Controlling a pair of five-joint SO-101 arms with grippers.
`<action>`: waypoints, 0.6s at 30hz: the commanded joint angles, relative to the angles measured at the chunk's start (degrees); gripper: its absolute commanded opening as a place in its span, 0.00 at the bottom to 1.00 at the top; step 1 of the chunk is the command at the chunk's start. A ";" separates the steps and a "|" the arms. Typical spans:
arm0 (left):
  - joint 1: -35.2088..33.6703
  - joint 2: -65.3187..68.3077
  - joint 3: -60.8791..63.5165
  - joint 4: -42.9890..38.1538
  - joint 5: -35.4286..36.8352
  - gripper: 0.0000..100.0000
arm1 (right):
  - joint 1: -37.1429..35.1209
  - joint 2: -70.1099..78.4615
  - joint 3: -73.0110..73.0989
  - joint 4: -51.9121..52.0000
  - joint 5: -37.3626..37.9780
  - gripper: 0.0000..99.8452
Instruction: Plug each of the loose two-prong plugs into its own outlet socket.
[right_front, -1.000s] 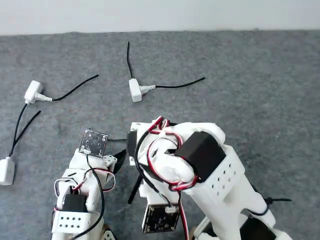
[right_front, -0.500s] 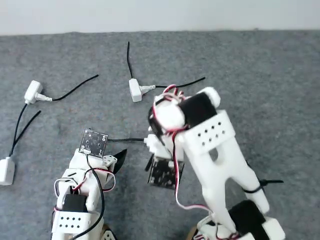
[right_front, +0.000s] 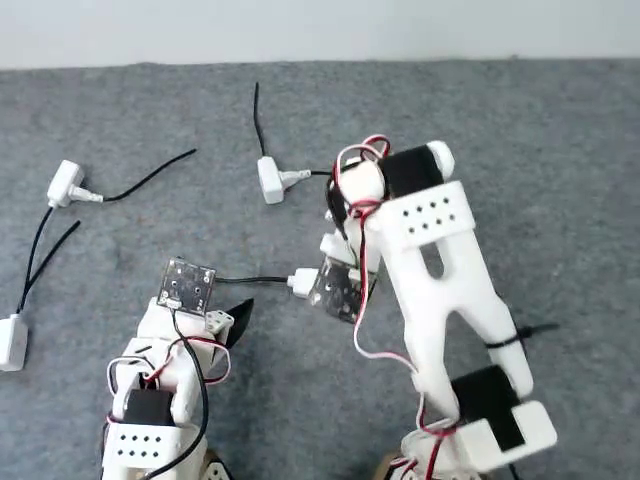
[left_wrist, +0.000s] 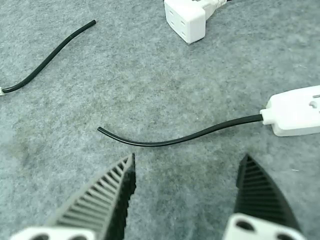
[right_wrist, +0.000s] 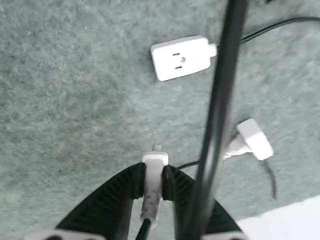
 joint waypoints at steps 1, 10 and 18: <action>-0.35 -0.09 -0.57 0.35 -0.26 0.32 | 1.98 1.19 -0.62 -4.88 2.02 0.01; -0.35 -0.09 -0.57 0.35 -0.26 0.32 | 3.30 5.23 -0.62 -9.10 1.76 0.01; -0.35 -0.09 -0.57 0.35 -0.26 0.32 | 1.71 9.36 -0.44 -5.93 1.23 0.01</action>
